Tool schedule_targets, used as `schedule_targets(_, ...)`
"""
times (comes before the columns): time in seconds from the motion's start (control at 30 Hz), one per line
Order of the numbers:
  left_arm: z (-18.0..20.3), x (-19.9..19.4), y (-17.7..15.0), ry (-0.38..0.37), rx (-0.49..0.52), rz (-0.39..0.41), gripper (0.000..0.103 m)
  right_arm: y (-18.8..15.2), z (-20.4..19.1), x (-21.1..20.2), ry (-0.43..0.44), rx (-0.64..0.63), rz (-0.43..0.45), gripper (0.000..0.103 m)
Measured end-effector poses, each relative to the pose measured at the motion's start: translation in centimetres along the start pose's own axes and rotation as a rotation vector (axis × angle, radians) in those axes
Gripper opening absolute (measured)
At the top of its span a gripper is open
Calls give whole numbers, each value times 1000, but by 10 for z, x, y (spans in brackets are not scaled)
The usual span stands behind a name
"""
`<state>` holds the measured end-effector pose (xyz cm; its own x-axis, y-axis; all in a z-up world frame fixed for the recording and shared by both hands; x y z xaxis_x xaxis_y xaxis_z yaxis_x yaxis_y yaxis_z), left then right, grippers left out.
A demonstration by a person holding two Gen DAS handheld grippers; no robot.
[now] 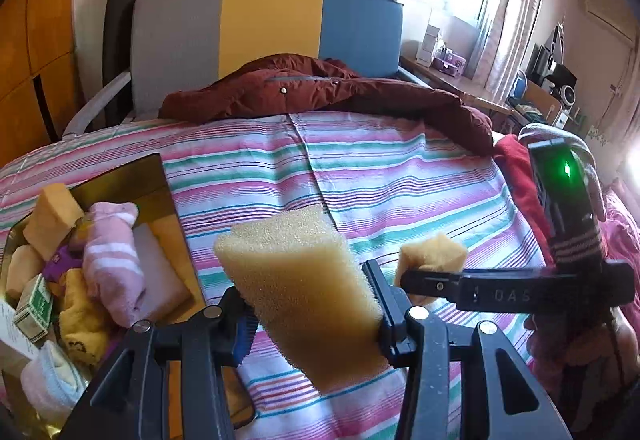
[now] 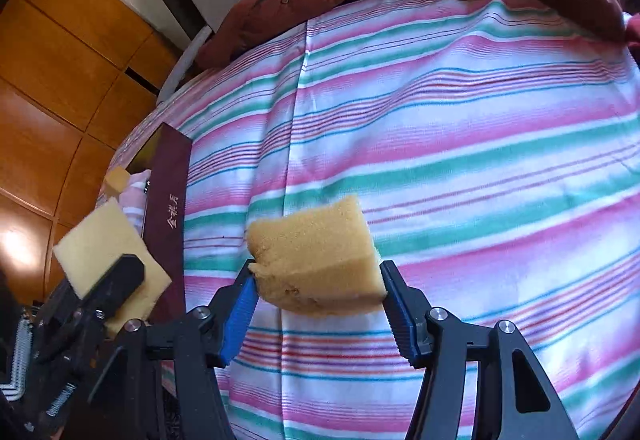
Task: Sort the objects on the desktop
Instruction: 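Carry both tan sponges over the gold tray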
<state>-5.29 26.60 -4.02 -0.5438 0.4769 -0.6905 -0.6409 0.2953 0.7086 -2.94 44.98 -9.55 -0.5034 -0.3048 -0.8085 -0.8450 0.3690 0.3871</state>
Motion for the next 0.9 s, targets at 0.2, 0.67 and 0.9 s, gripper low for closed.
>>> schedule_targets(0.2, -15, -27, -1, 5, -17, 41, 48, -19, -10, -2, 3, 22, 12, 60)
schedule_targets(0.67, -128, -76, -3, 154, -194, 108, 48, -28, -126, -15, 207, -145, 34, 60)
schedule_targets(0.9, -184, -76, 2, 275, -248, 113, 48, -44, -209, 11, 273, -342, -40, 60)
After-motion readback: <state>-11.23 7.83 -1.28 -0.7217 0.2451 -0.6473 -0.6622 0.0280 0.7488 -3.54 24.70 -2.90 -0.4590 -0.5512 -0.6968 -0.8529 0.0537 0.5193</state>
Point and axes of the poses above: each gripper's, at about its wrist camera, not at the fingertips, and x roughly the way its jaws point, z to its right, y to its top, the point moved 6 cm from there along x, roughly the way its jaws point, and after that the axes turned 2 degrees about z, right-handed, at the moved point
